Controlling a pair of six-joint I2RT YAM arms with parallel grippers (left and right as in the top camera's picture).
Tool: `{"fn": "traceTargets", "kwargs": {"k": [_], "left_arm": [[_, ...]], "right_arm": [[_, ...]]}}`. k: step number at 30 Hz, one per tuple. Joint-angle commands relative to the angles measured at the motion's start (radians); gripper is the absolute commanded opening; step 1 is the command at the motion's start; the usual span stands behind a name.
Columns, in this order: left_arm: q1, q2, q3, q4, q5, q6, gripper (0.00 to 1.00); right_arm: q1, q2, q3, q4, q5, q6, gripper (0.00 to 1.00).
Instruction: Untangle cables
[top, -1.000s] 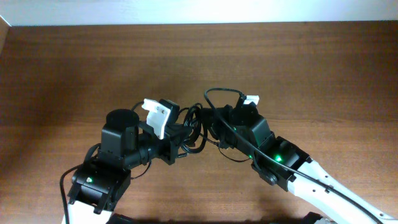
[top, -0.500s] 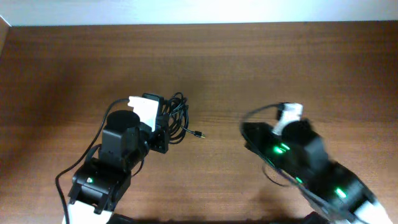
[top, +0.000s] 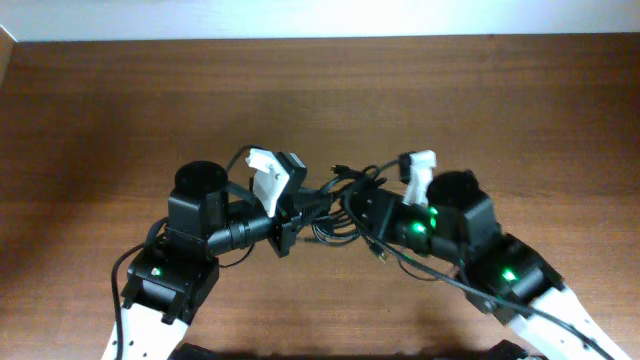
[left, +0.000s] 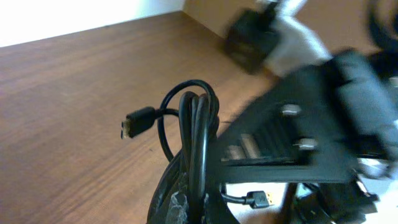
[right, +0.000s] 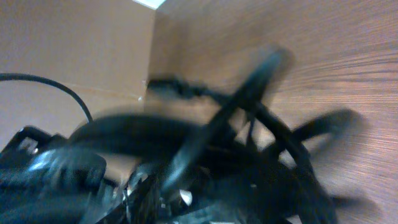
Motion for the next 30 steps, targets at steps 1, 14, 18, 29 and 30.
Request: {"fn": "traceTargets", "kwargs": {"k": [1, 14, 18, 29, 30], "left_arm": [[0.002, -0.008, 0.021, 0.01, 0.118, 0.02, 0.0], [0.091, -0.008, 0.021, -0.126, -0.192, 0.03, 0.0], [0.107, 0.01, 0.021, -0.161, -0.315, -0.096, 0.0], [0.106, 0.122, 0.021, -0.128, -0.144, -0.077, 0.0], [0.106, 0.115, 0.021, -0.111, -0.084, -0.019, 0.0]], "right_arm": [[-0.005, 0.082, 0.002, 0.048, -0.078, 0.099, 0.37], [-0.106, -0.002, 0.002, 0.046, -0.236, -0.032, 0.04], [-0.11, -0.146, 0.002, 0.048, -0.428, -0.2, 0.04], [-0.11, -0.313, 0.002, -0.028, -0.563, -0.412, 0.26], [-0.11, -0.299, 0.002, -0.053, -0.549, -0.412, 0.27]]}}
